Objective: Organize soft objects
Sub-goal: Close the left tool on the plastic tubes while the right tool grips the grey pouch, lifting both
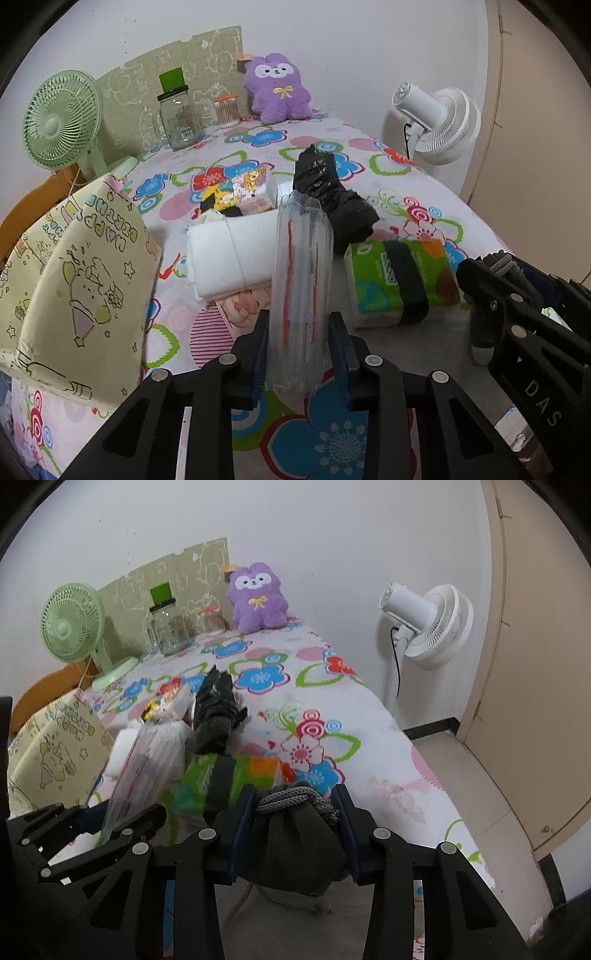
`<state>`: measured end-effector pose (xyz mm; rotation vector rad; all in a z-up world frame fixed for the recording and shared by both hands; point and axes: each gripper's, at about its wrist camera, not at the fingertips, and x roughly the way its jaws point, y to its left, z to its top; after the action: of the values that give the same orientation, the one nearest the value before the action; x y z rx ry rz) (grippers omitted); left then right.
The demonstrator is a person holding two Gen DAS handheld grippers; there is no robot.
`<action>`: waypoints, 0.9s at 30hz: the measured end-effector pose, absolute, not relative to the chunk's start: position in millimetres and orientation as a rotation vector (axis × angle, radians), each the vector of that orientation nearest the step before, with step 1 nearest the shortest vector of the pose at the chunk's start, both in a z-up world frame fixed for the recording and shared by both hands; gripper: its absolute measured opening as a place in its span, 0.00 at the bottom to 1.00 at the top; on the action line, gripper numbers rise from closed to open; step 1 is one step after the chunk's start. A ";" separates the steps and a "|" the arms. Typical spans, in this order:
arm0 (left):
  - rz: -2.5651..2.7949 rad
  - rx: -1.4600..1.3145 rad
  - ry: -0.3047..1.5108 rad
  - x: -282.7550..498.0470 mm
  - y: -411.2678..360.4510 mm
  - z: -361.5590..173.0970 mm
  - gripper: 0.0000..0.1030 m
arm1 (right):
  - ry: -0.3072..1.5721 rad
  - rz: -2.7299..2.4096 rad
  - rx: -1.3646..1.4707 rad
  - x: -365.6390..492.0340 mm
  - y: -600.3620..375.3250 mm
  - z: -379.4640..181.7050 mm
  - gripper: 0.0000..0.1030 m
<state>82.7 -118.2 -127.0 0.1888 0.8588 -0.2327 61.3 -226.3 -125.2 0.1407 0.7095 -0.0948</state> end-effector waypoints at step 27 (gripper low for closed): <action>-0.188 0.105 0.727 73.5 -90.8 -53.7 0.28 | 0.565 -0.015 0.102 62.6 -191.2 -47.6 0.44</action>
<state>73.5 -90.8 -53.7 0.1053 0.7270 -0.1883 62.6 -191.2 -47.6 0.1025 0.5651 -0.0150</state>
